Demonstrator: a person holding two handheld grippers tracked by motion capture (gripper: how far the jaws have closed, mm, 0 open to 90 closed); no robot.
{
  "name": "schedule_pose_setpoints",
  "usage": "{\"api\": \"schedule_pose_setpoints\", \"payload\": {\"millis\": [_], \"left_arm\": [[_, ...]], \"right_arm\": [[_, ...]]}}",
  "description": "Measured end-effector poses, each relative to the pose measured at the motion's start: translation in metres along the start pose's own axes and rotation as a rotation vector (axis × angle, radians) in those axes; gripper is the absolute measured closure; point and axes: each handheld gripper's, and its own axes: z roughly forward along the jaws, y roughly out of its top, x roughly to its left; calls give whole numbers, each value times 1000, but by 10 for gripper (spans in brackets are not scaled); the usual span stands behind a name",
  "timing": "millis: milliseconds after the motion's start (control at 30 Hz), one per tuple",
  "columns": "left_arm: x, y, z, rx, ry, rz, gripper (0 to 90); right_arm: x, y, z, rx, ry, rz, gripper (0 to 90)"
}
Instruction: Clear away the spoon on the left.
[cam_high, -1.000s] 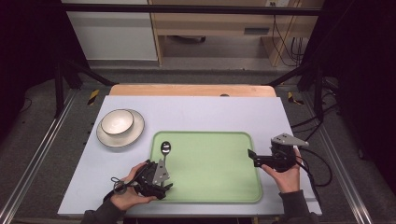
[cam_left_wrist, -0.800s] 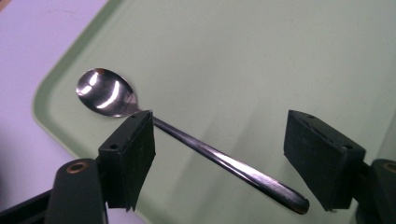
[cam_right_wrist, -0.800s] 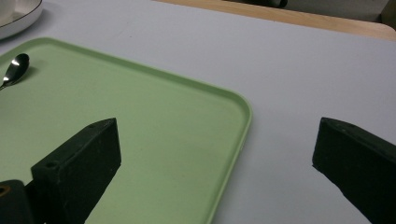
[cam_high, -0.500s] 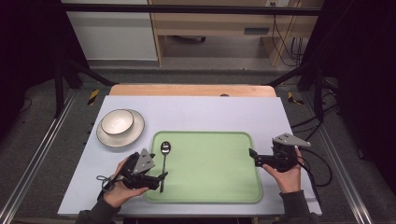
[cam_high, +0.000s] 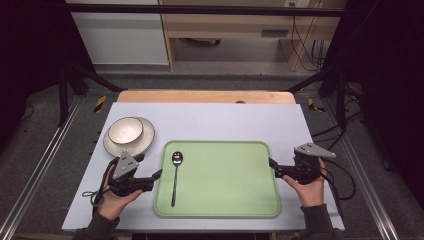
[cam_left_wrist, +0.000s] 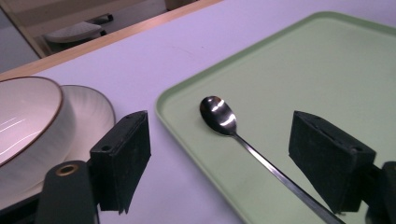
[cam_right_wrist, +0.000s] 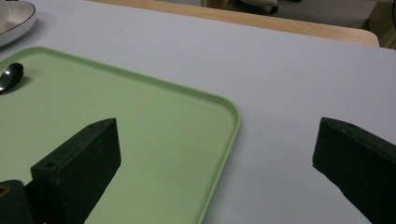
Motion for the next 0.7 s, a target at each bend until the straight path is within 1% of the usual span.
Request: {"api": "schedule_pose_setpoints", "payload": {"millis": [133, 167, 267, 433, 500, 567, 700], "left_arm": [[9, -6, -4, -25, 29, -47, 191], [11, -8, -5, -31, 45, -55, 188], [16, -13, -7, -32, 58, -81, 177], [25, -30, -11, -26, 80, -142, 173], [27, -35, -11, -19, 83, -158, 174], [29, -40, -12, -13, 93, -165, 174], [31, -45, -12, -3, 97, -177, 173]], "right_arm": [[1, 0, 0, 4, -3, 10, 15], [1, 0, 0, 3, 0, 10, 15], [-1, -1, 0, 0, -7, 3, 15], [-3, -2, 0, -1, -16, 12, 14], [-4, -2, 0, 0, -18, 12, 14], [-5, -3, 0, 1, -16, 15, 14], [-5, -3, 0, 2, -19, 19, 14]]}}
